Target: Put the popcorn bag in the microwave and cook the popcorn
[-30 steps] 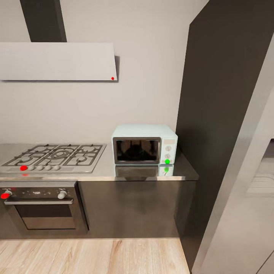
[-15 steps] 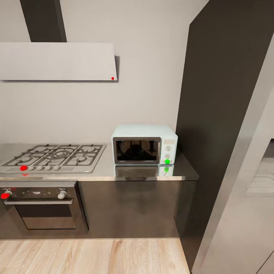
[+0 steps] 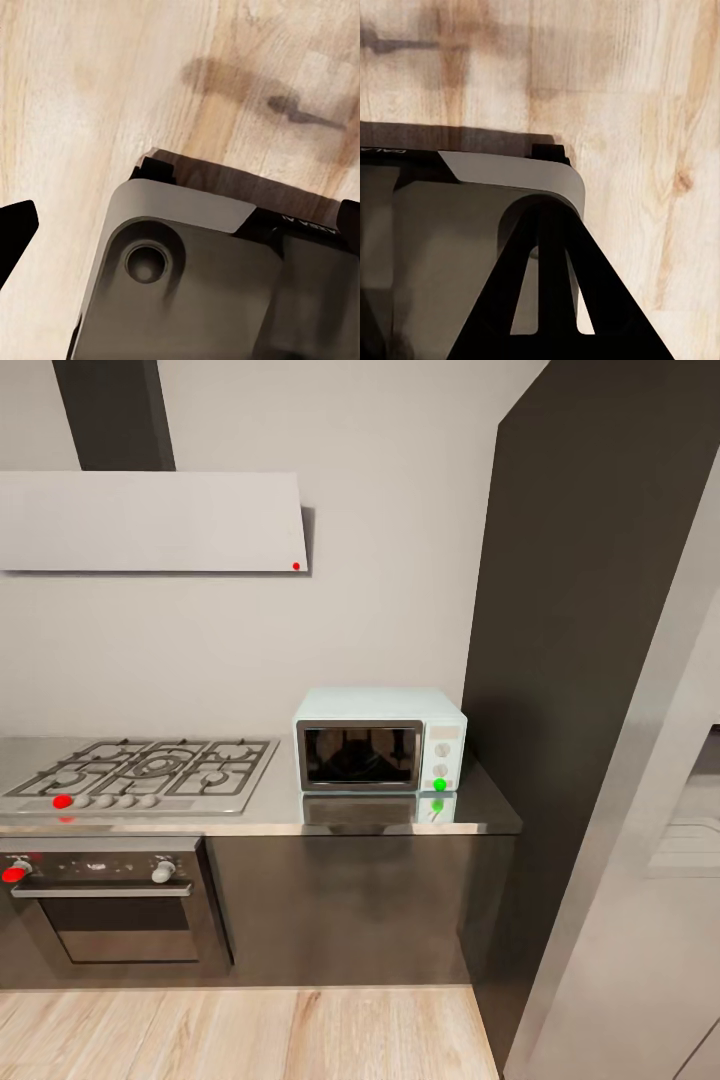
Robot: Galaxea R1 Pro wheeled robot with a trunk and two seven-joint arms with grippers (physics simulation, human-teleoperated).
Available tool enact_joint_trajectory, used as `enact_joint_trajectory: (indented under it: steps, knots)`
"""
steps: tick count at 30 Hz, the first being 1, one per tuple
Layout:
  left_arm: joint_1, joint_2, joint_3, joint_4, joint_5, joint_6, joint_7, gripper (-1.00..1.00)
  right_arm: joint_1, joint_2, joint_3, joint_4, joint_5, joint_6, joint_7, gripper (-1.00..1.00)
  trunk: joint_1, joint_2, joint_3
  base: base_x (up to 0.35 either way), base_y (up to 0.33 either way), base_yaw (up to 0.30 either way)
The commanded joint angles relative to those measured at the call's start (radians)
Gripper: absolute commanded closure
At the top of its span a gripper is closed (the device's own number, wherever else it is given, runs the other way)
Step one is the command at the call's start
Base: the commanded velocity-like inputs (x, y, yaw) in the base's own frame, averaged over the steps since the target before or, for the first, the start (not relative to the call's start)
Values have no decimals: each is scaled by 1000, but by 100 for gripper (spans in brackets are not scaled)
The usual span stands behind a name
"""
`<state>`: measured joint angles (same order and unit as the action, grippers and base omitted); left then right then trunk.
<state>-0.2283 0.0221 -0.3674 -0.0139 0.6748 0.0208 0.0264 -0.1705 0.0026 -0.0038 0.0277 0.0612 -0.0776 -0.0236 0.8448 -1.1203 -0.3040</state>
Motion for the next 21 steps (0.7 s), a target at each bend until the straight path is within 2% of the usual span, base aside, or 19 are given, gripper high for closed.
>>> enact_joint_trajectory:
  steps: [1,21]
  knots:
    - [0,0,-8,-1,8,2,3,-100,-1,0,-1,3,6,-5,-3,100,0,-1,-1,0,0,0]
    - [0,0,-8,-1,8,2,3,-100,-1,0,-1,3,6,-5,-2,100,0,-1,-1,0,0,0]
